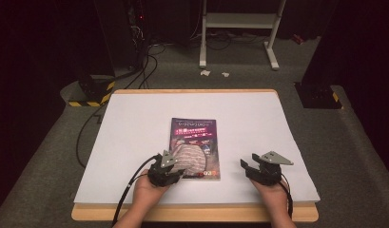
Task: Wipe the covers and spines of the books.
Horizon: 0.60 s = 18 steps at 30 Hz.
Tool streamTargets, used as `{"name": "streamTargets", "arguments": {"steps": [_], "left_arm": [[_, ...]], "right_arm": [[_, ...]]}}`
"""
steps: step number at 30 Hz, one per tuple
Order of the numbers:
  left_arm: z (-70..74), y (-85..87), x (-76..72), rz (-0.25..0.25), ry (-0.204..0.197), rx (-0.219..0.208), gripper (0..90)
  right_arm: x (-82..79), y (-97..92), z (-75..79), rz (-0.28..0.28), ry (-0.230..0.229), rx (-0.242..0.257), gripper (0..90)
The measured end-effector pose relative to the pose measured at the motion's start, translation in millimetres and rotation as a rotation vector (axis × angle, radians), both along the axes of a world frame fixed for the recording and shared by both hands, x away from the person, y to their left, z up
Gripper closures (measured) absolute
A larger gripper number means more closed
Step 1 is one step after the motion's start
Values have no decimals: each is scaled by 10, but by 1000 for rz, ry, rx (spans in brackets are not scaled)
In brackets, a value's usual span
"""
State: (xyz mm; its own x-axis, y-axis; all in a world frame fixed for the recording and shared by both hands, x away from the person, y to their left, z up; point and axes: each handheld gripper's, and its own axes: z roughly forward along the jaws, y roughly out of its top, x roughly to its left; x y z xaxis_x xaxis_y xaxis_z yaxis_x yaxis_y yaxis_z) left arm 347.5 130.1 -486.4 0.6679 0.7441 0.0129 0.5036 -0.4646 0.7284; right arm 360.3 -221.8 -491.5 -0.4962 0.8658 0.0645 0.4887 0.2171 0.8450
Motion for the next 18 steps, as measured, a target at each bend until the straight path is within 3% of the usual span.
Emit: {"name": "streamTargets", "arguments": {"steps": [12,15,18], "left_arm": [[-4,-909,86,-140,13,-26,601],[6,-994,105,-153,12,-7,600],[1,-947,108,-158,11,-13,600]], "right_arm": [[30,-309,72,-98,-11,41,386],[32,-375,76,-120,-16,52,367],[41,-363,56,-111,-8,46,363]]}}
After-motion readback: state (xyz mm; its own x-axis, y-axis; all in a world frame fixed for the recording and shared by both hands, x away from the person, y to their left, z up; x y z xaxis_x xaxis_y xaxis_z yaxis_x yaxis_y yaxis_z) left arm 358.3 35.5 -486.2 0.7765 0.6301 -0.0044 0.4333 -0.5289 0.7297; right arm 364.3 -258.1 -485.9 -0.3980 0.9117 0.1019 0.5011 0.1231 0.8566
